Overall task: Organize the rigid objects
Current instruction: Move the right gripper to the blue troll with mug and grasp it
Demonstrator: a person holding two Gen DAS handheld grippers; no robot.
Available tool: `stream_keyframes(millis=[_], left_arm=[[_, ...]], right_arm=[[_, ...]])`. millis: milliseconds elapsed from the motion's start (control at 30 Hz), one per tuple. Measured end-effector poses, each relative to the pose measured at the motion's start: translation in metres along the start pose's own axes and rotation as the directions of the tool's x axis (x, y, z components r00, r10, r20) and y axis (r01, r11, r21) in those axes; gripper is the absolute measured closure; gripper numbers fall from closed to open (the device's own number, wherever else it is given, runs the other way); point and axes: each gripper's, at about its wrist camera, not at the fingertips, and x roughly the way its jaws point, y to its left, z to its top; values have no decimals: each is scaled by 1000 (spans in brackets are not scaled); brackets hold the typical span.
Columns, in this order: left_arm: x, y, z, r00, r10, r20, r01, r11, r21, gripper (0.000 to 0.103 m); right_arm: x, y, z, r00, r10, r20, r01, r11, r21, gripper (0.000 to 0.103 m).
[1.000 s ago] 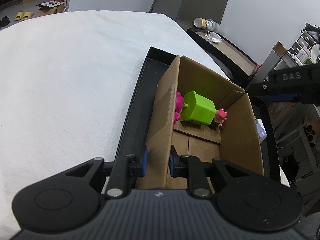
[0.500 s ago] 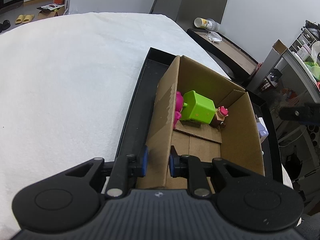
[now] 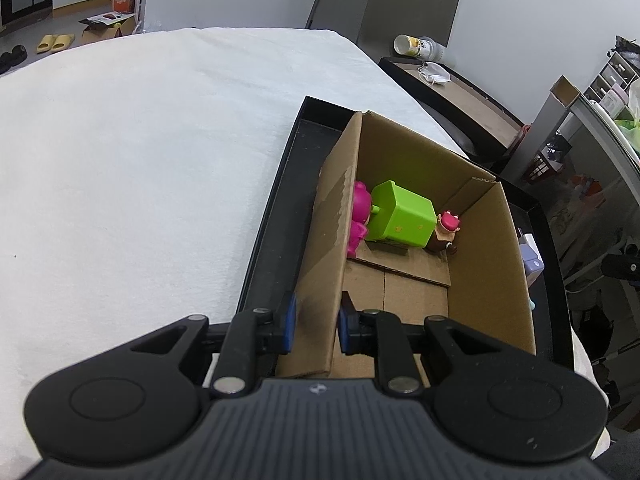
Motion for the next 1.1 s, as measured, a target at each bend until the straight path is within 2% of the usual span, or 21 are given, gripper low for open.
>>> stream_keyframes(millis=[433,833,1100], left_arm=[[2,-8,-3,999,32,11,-33,998,48,86],[5,-16,-5,998,61,17,-62,995,82,86],[6,-16,-5,998,67,16,-68,994,83,86]], right_arm=[[15,-22,-15,999,34,-27,-33,999,41,28],[49,-32,-30,996,41,-75,-35,996,82,28],[76,-38,-44,993,66,-101,-53,991,123,33]])
